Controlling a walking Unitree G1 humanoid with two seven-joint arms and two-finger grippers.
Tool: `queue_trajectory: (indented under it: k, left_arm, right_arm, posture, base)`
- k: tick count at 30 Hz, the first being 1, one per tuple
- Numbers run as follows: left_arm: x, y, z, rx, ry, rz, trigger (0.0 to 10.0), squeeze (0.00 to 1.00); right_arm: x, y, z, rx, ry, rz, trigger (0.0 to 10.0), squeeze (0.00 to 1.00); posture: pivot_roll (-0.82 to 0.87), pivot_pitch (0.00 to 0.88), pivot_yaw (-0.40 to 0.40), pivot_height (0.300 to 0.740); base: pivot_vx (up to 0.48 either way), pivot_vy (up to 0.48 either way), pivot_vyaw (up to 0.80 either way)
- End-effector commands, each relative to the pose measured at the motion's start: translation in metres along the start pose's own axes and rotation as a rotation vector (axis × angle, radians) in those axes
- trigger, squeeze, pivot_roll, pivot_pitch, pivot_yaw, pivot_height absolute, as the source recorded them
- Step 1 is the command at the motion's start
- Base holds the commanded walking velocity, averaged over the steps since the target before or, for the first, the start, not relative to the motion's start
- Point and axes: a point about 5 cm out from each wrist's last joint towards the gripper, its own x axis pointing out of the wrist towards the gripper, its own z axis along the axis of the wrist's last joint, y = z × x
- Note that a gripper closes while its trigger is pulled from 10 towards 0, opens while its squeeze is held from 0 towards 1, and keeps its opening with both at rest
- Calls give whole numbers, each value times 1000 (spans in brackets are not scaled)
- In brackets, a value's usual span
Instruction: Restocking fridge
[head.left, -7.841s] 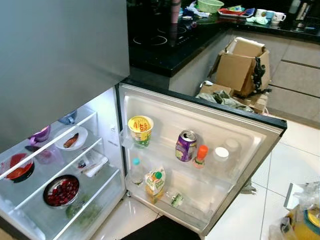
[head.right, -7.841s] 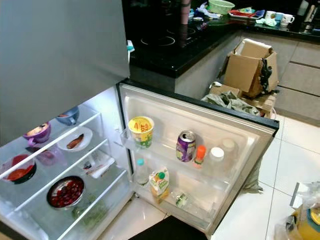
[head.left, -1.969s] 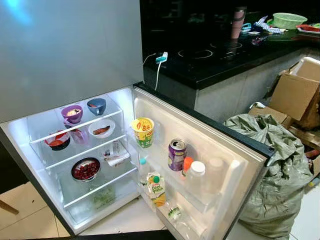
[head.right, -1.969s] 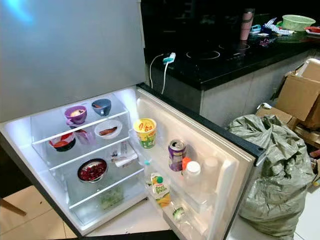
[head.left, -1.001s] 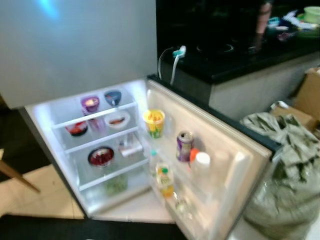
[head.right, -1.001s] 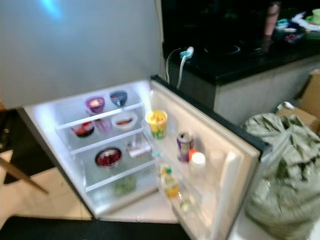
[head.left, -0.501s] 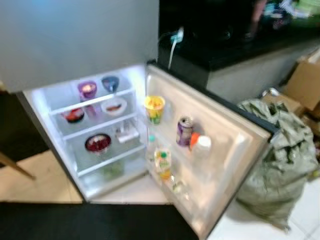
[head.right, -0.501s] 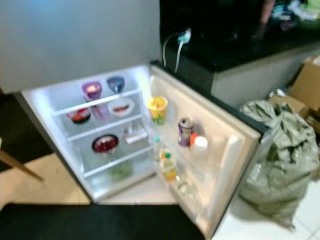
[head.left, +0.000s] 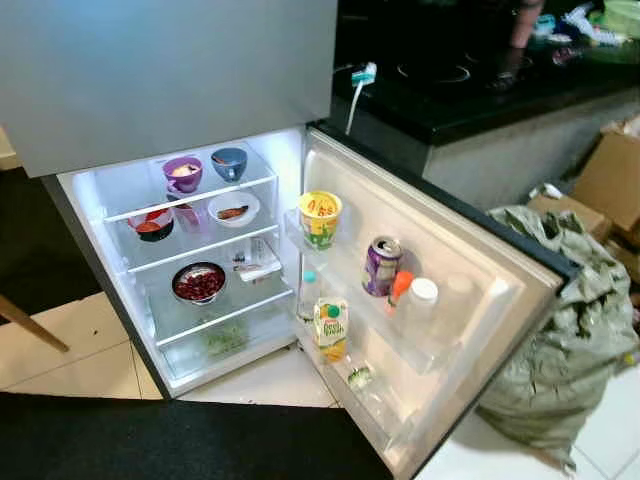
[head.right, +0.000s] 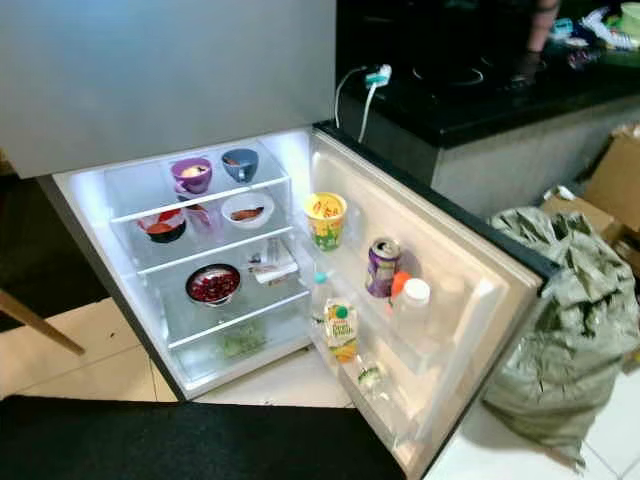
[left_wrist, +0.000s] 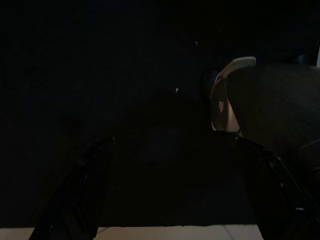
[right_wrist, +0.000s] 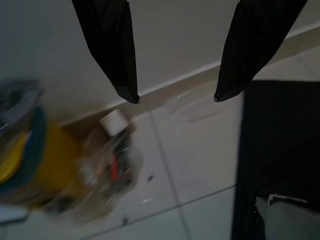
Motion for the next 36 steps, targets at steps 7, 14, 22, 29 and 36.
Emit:
queue_trajectory:
  k: [7,14,22,29,36]
  left_arm:
    - [1,-17,-11,-4,45,-67,10000,0]
    - [1,-17,-12,-8,45,-71,10000,0]
    - [0,-18,-13,-20,47,-79,10000,0]
    - [0,-18,-15,-23,53,-83,10000,0]
    - [-1,-17,-17,-22,55,-82,10000,0]
  right_arm:
    - [-5,-36,34,126,-145,-157,10000,0]
    - [-17,-74,73,284,-302,-303,10000,0]
    - [-42,-122,113,644,-539,-353,10000,0]
    - [-53,-143,121,761,-628,-374,0,0]
    - [-60,-142,137,840,-792,-165,0,0]
  posture:
    - [-48,0,0,740]
    - [-49,0,-1,740]
    - [-49,0,-1,740]
    - [-40,0,-1,740]
    - [-44,8,4,740]
  base:
    - [0,0,0]
    - [0,0,0]
    - [0,0,0]
    - [0,0,0]
    - [0,0,0]
